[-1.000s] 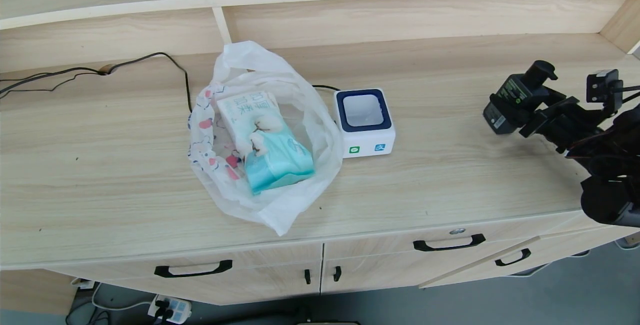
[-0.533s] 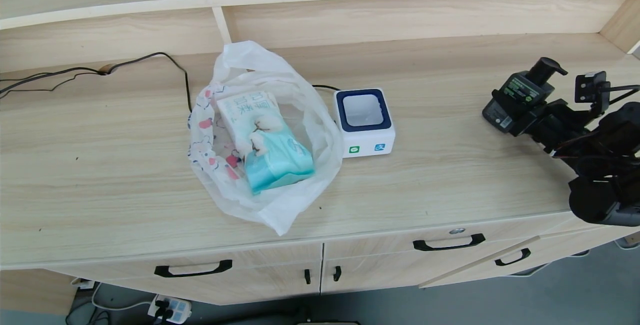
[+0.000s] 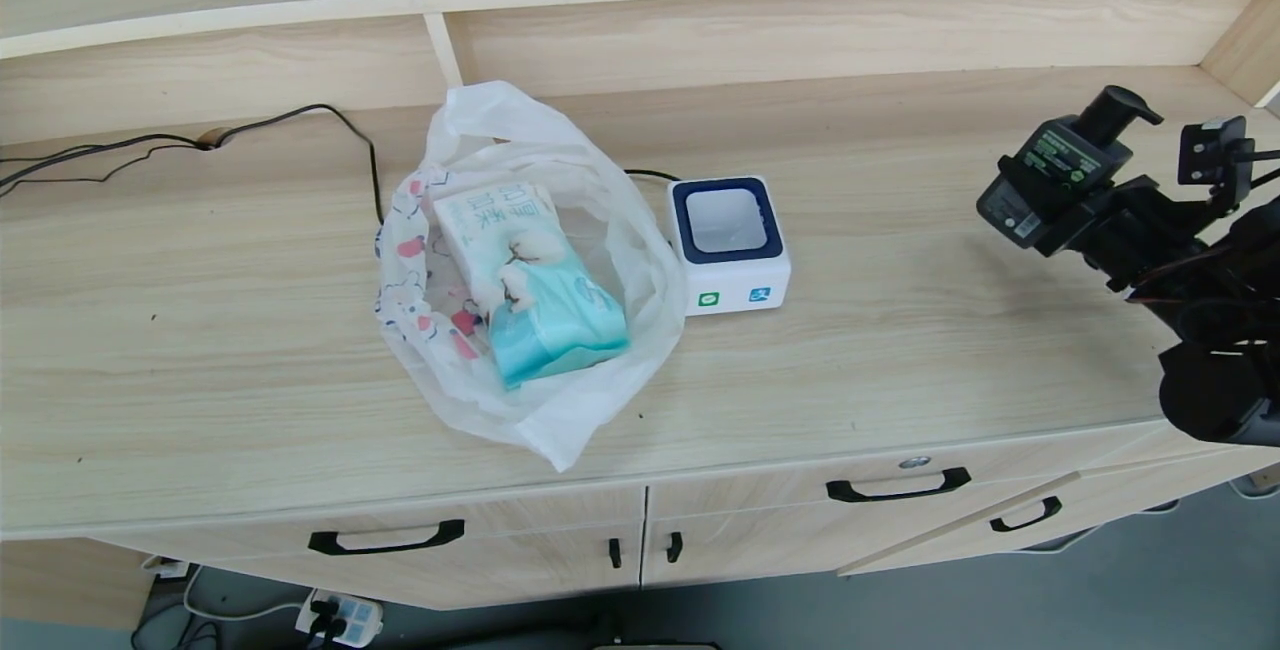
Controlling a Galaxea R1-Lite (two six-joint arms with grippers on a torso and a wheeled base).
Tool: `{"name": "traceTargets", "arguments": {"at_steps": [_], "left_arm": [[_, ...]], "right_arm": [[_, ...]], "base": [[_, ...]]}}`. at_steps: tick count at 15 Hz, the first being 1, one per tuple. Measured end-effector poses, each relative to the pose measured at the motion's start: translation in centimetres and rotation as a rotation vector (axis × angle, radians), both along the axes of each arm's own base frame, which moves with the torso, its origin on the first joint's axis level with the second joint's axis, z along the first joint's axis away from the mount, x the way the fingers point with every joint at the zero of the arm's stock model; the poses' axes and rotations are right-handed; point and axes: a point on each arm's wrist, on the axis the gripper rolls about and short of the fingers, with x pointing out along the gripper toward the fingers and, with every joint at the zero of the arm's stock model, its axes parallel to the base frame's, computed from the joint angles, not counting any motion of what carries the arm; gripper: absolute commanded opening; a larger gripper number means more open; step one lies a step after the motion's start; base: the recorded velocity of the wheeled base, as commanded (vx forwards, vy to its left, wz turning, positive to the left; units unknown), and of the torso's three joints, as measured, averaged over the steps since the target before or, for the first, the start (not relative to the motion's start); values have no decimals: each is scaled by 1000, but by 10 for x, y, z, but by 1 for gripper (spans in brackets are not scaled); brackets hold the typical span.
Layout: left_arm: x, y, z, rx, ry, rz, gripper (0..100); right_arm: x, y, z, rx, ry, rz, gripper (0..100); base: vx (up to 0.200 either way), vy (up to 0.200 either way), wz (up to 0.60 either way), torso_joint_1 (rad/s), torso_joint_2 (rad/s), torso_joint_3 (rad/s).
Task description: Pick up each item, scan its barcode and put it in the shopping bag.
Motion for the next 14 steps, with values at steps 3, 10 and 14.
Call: {"name": "traceTargets", "arguments": {"at_steps": [3,10,14], "left_arm": [[0,0,0,0,0,0,100],[0,0,0,26,2,0,100],[0,0,0,26,2,0,100]], "right_arm": [[-30,24,13,22,13,71,0],[-155,151,16,172,199,594,0],[-199,199,30,207,223,861,0]], "base": [[0,0,0,0,0,0],[0,0,0,0,0,0],[0,0,0,0,0,0]]}}
